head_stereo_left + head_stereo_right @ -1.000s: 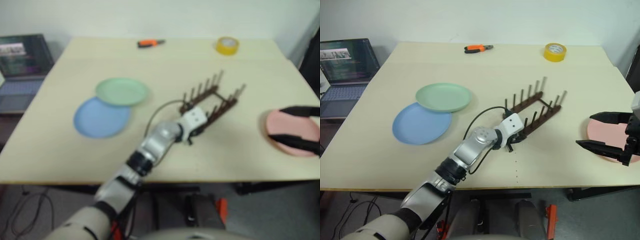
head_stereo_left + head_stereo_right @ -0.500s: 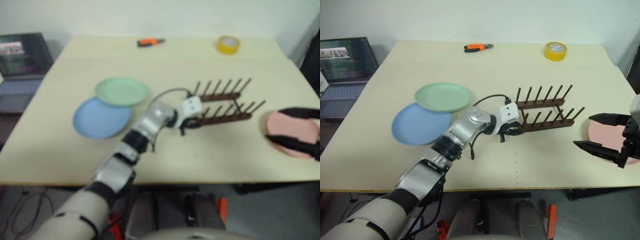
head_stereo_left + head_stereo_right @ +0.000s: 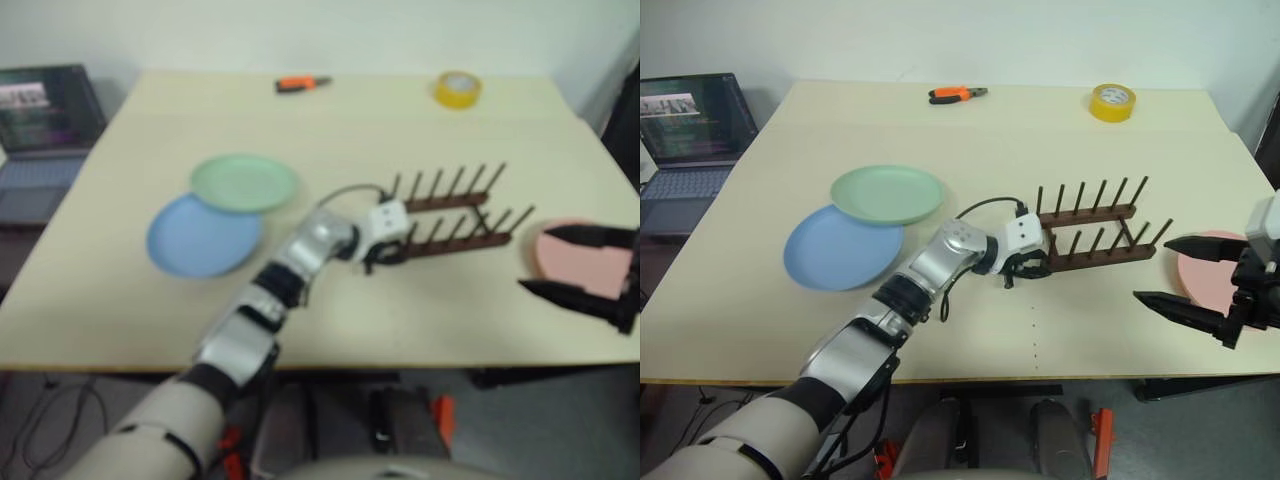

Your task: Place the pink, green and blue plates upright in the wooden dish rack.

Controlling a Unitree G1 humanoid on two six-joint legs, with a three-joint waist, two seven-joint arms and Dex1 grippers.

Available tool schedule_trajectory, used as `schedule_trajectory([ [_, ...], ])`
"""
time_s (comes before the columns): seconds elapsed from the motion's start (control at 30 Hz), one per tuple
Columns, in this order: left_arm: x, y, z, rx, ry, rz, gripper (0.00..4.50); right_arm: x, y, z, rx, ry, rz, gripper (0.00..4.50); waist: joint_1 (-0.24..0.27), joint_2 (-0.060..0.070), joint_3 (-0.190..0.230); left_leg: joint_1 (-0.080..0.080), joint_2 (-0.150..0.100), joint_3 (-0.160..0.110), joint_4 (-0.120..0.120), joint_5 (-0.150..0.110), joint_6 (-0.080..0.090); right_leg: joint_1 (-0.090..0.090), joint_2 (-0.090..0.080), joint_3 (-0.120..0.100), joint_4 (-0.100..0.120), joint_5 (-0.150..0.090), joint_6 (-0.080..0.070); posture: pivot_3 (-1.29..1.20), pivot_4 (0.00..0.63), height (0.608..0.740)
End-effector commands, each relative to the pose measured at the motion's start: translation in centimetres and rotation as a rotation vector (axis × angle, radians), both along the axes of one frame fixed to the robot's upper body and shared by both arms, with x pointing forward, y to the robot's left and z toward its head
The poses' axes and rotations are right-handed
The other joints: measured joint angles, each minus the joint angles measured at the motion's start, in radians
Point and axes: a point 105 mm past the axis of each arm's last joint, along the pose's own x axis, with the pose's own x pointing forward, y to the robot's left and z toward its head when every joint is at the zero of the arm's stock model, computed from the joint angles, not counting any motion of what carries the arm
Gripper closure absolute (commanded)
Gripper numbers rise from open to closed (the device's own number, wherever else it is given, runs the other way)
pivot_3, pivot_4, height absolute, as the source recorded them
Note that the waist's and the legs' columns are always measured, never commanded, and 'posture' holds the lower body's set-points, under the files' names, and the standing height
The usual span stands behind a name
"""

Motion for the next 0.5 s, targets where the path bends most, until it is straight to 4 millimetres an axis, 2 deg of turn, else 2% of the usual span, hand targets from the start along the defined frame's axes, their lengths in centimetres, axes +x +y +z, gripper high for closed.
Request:
schedule_trajectory([
  [0.03, 0.1, 0.2, 0.8, -0.013, -0.025, 0.002, 1.12, 0.0, 0.3, 0.3, 0.003, -0.011, 0.011, 0.0, 0.0, 0.0, 0.0, 0.0, 0.0, 0.0, 0.0, 0.0, 0.0, 0.0, 0.0, 0.0, 0.0, 0.0, 0.0, 0.0, 0.15, 0.74],
  [0.13, 0.5, 1.1, 1.2, -0.005, -0.054, 0.023, 0.04, 0.0, 0.3, 0.0, 0.0, 0.005, 0.009, 0.0, -0.002, 0.0, 0.0, 0.0, 0.0, 0.0, 0.0, 0.0, 0.0, 0.0, 0.0, 0.0, 0.0, 0.0, 0.0, 0.0, 0.15, 0.74],
  [0.17, 0.6, 1.4, 1.5, -0.007, -0.065, 0.023, 0.01, 0.0, 0.2, -0.3, -0.007, 0.017, 0.001, 0.0, -0.002, 0.0, 0.0, 0.0, 0.0, 0.0, 0.0, 0.0, 0.0, 0.0, 0.0, 0.0, 0.0, 0.0, 0.0, 0.0, 0.15, 0.74],
  [0.37, -0.7, 4.4, 4.6, -0.008, -0.084, -0.006, 0.01, -0.3, -0.6, -3.4, -0.059, 0.127, -0.083, 0.0, -0.004, 0.0, 0.0, 0.0, 0.001, 0.0, 0.0, 0.0, 0.0, 0.0, 0.0, 0.0, 0.001, 0.0, 0.0, 0.0, 0.15, 0.74],
  [0.4, -1.3, 4.9, 5.1, -0.008, -0.078, -0.02, 0.18, -0.1, -0.8, -4.2, -0.072, 0.144, -0.115, 0.0, -0.004, 0.0, 0.0, 0.0, 0.001, 0.0, 0.0, 0.0, 0.0, 0.0, 0.0, 0.0, 0.001, 0.0, 0.0, 0.0, 0.15, 0.74],
  [0.47, -2.9, 5.8, 5.6, 0.007, -0.052, -0.064, 0.54, 0.4, -1.5, -5.8, -0.101, 0.147, -0.192, 0.39, -0.004, 0.0, 0.0, 0.001, 0.002, 0.0, 0.0, 0.0, 0.0, 0.0, 0.0, 0.0, 0.001, 0.0, 0.0, 0.0, 0.15, 0.74],
  [0.5, -3.7, 6.0, 5.7, 0.016, -0.041, -0.084, 0.87, 0.7, -1.7, -6.4, -0.104, 0.146, -0.225, 0.61, -0.005, 0.001, -0.001, 0.001, 0.002, 0.0, 0.0, 0.0, 0.0, 0.0, 0.0, 0.0, 0.0, 0.0, -0.001, 0.0, 0.15, 0.74],
])
